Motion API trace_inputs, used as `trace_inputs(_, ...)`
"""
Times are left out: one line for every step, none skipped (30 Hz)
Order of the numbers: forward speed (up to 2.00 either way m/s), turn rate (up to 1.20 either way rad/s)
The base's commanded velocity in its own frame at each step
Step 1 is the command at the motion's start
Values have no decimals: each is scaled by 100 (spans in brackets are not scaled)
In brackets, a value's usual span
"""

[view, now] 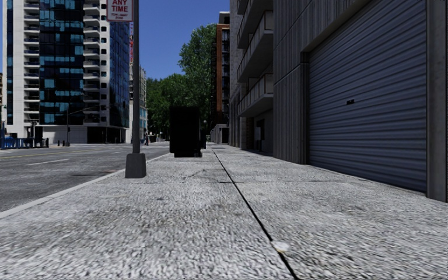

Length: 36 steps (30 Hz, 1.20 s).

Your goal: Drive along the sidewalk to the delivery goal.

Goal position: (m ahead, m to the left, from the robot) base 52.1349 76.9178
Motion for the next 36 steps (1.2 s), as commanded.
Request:
trace_inputs(198,-41)
trace_inputs(198,-41)
trace_inputs(198,-93)
trace_inputs(198,-120)
trace_inputs(198,-120)
trace_inputs(198,-85)
trace_inputs(198,0)
trace_inputs(198,0)
trace_inputs(198,0)
trace_inputs(198,0)
trace_inputs(198,0)
trace_inputs(198,0)
trace_inputs(198,0)
trace_inputs(198,0)
trace_inputs(198,0)
trace_inputs(198,0)
trace_inputs(198,0)
trace_inputs(198,0)
trace_inputs(198,0)
trace_inputs(198,0)
trace_inputs(198,0)
trace_inputs(198,0)
trace_inputs(198,0)
trace_inputs(198,0)
trace_inputs(198,0)
trace_inputs(198,0)
trace_inputs(198,0)
trace_inputs(198,0)
trace_inputs(198,0)
trace_inputs(198,0)
trace_inputs(198,0)
trace_inputs(198,0)
trace_inputs(198,0)
trace_inputs(198,0)
trace_inputs(198,0)
trace_inputs(198,0)
